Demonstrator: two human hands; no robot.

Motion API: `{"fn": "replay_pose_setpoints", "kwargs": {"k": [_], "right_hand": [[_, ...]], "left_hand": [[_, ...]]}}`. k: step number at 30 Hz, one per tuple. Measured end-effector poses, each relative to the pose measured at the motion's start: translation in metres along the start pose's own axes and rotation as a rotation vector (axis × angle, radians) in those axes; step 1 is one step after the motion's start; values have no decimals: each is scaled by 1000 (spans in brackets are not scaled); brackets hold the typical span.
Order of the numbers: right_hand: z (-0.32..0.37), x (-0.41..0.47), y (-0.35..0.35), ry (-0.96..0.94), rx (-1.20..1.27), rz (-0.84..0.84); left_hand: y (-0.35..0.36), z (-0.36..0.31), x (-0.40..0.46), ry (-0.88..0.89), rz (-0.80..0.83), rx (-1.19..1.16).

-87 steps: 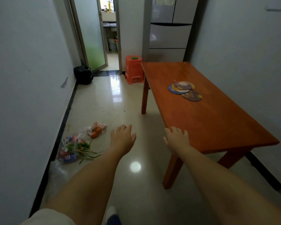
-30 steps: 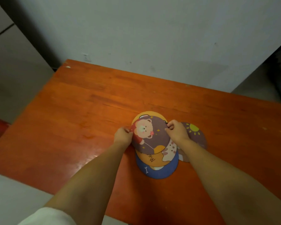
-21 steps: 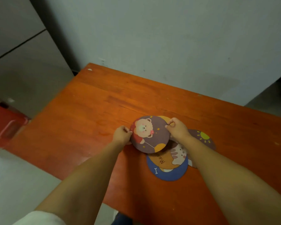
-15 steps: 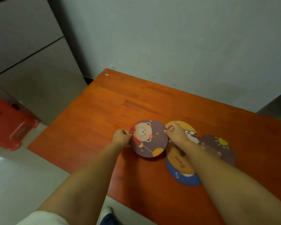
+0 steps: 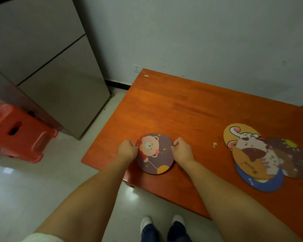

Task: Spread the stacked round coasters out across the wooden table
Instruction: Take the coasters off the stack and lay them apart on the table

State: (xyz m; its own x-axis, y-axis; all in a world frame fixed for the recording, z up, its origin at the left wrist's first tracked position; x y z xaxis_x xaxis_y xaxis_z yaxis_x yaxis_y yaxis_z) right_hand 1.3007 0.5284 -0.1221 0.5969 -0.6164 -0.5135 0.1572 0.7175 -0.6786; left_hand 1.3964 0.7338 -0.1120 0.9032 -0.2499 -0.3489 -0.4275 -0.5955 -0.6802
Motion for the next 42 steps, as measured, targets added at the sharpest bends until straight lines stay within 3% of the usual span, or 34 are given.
{"fn": "replay_pose_setpoints", "kwargs": {"k": [6,11,17,25,32,38,42], "right_hand": [[-12,-2,15,18,-272,-22],[-21,-9,-2,-13,-360,-89],[-67,-10,-84,66,-320,-247],[-189,4,-213,254,-254,-293],[-258,40,-277,244,-110,-161],[-268,66,-266,238,111,-49],[-264,76,-258,251,166,-37]], "left_hand": [[10,17,1,14,79,170],[5,9,7,40,70,293],[45,-66,8,189,128,264],[162,-184,-29,383,262,186],[241,-239,-56,311,255,105],[279,-253,-66,201,276,144],[281,-251,-61,138,203,70]]}}
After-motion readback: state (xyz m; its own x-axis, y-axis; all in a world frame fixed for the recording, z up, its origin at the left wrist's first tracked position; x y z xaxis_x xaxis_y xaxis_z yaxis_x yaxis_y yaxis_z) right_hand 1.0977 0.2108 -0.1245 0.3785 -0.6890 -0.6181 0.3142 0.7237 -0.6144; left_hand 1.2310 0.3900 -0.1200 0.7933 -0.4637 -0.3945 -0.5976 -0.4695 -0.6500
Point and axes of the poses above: each hand's wrist, its own x-axis towards the middle knuckle, its own y-axis out of the palm, z = x × y, the point moved 6 cm from there along x, towards the middle knuckle, and after that the axes turned 13 degrees about y, right-handed, at the moved point
